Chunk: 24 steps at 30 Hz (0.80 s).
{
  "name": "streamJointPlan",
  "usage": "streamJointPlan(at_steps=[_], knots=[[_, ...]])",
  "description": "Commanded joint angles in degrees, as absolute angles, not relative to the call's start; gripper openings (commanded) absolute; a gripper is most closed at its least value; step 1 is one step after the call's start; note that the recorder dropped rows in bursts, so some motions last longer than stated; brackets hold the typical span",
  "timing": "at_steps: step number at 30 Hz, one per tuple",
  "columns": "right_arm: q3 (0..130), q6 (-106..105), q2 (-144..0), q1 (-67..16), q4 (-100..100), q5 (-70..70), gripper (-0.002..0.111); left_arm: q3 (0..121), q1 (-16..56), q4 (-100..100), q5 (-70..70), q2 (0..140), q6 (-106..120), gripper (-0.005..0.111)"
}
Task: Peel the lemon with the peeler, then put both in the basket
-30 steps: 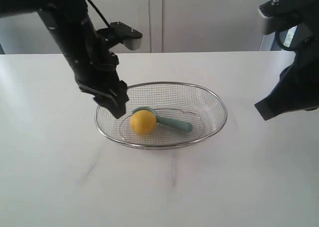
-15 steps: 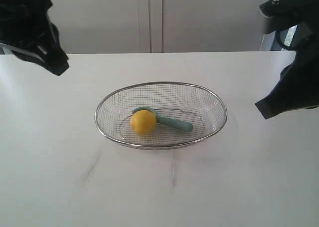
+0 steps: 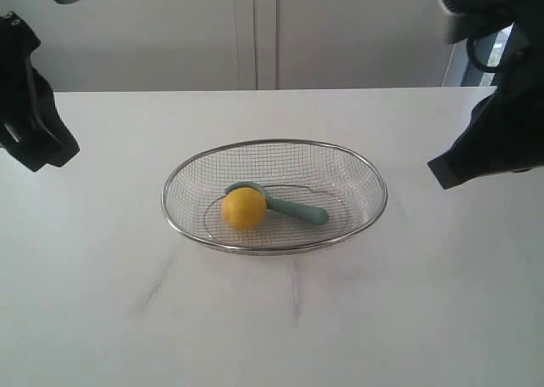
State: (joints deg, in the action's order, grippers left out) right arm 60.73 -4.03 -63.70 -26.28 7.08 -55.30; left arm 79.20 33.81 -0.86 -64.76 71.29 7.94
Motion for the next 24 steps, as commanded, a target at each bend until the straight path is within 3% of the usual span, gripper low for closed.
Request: streamJointPlan(at_steps=[1,16,20,21,24], knots=[[60.5,-4.2,-63.4,-26.2,7.6,-54.9,0.003,78.7,33.9,-0.5,-67.1,70.7,7.5,0.0],[60.5,-4.2,-63.4,-26.2,7.6,-54.9,0.003,78.9,33.9,-2.4,-67.3,70.4,9.3,0.0],[60.5,-4.2,-63.4,-26.2,7.6,-54.9,0.003,78.7,33.8,-0.5,-66.4,68.6,-2.6,0.0],[60.5,-4.2,-63.4,-26.2,7.6,-54.9,0.003,78.6,33.8,-0.5,-64.5,67.9,-3.0,0.0],[60.5,-4.2,-63.4,-26.2,7.5,-54.7,0.003,72.6,30.7,0.0,-39.1,66.2,-2.1,0.0]])
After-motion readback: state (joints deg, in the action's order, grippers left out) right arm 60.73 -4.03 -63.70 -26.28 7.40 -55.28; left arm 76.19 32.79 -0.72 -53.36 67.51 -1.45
